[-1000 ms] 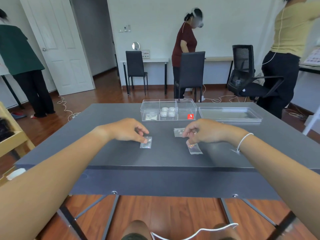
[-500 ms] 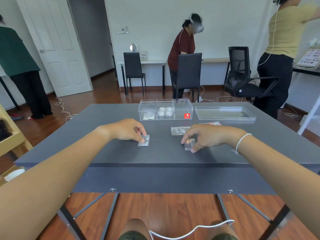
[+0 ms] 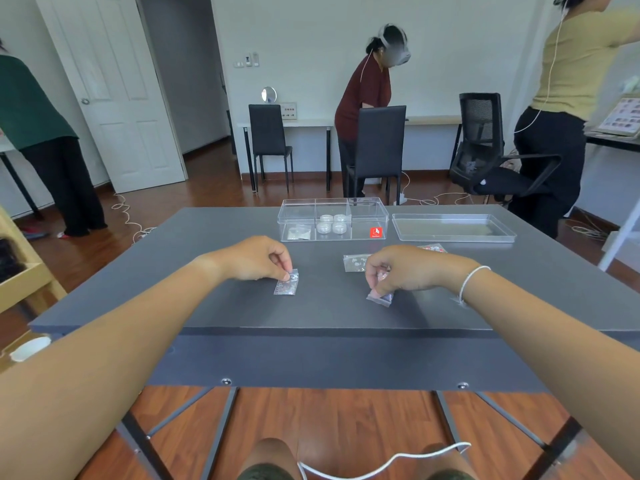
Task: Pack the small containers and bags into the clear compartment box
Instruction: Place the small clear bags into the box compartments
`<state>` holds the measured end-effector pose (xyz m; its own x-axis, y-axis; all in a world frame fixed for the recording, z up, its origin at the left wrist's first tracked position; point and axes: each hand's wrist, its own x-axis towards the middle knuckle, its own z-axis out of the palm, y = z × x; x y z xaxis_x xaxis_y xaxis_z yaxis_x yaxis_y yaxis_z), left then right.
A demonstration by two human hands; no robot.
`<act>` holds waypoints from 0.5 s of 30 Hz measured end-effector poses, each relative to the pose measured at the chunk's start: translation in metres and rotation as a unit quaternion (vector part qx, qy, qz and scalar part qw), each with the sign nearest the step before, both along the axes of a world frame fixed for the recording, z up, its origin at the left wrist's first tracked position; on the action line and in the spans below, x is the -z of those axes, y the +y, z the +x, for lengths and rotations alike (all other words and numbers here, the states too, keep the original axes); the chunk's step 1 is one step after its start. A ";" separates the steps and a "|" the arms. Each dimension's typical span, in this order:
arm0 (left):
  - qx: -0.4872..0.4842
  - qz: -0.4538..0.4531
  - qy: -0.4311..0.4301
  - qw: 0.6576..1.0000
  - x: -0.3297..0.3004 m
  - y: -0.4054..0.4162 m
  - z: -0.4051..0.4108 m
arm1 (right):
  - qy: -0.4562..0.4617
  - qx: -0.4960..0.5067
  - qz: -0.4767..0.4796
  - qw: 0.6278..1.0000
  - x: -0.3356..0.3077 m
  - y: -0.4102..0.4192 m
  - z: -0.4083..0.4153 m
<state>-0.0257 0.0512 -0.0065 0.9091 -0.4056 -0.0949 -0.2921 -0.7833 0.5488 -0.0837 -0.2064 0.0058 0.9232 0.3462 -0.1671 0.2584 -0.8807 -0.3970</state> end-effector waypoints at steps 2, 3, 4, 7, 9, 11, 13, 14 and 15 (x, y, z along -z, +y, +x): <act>0.000 -0.004 0.001 1.000 -0.001 0.000 0.000 | -0.013 0.002 0.012 1.000 0.002 0.002 0.002; 0.000 -0.007 0.002 1.000 -0.001 0.000 0.000 | -0.015 0.005 0.018 1.000 0.003 0.003 0.003; 0.000 -0.009 0.003 1.000 -0.001 0.000 0.001 | -0.017 0.007 0.027 0.999 0.004 0.003 0.004; -0.002 -0.014 0.001 1.000 -0.002 0.001 0.002 | -0.021 0.020 0.073 0.997 0.004 0.006 0.007; -0.004 -0.019 0.001 1.000 -0.002 0.001 0.004 | -0.020 0.026 0.106 0.994 0.003 0.009 0.010; -0.003 -0.025 -0.002 1.000 -0.003 0.002 0.005 | -0.014 0.031 0.131 0.991 0.003 0.012 0.012; -0.005 -0.034 -0.007 0.999 -0.005 0.003 0.006 | 0.000 0.038 0.146 0.989 0.001 0.015 0.015; -0.006 -0.039 -0.010 0.999 -0.007 0.004 0.007 | 0.005 0.042 0.151 0.988 0.000 0.016 0.015; -0.007 -0.043 -0.013 0.999 -0.009 0.004 0.008 | 0.008 0.045 0.158 0.986 -0.002 0.017 0.016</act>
<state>-0.0177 0.0555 0.0022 0.9165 -0.3984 -0.0369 -0.2962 -0.7378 0.6066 -0.0679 -0.1895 0.0073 0.9508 0.2996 -0.0787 0.1763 -0.7322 -0.6579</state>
